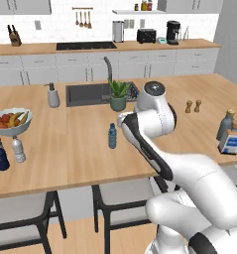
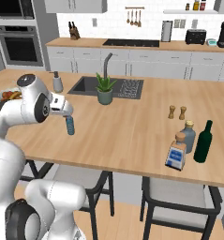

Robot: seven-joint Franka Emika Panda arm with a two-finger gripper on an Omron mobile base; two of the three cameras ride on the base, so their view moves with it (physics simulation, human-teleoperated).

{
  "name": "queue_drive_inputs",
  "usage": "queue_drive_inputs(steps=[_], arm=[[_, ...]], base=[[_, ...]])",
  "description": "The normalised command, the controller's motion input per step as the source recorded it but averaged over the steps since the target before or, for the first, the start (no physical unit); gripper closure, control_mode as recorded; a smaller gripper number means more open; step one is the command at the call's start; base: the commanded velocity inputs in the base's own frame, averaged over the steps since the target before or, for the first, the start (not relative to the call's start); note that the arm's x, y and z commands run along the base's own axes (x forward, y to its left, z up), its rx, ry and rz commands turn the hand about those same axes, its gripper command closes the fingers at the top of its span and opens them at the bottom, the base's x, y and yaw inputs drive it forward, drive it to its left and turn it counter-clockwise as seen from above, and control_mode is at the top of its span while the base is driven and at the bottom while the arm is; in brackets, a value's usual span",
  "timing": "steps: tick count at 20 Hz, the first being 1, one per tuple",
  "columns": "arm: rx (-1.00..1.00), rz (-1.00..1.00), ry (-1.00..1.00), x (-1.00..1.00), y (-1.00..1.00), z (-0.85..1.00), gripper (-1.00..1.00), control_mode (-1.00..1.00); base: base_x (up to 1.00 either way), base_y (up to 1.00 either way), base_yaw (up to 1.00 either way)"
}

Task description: Move the plastic bottles in the middle to the plastics group, and the glass bottles in the middle to the glass group.

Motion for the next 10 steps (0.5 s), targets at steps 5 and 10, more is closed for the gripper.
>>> queue_drive_inputs(steps=[5,10], arm=[[0.06,0.07,0.1,0.47,0.07,-0.26,-1.0,-1.0],[0.03,0.06,0.05,0.69,0.15,-0.57,-1.0,-1.0]], base=[[0.0,0.0,0.0],[0.0,0.0,0.0]])
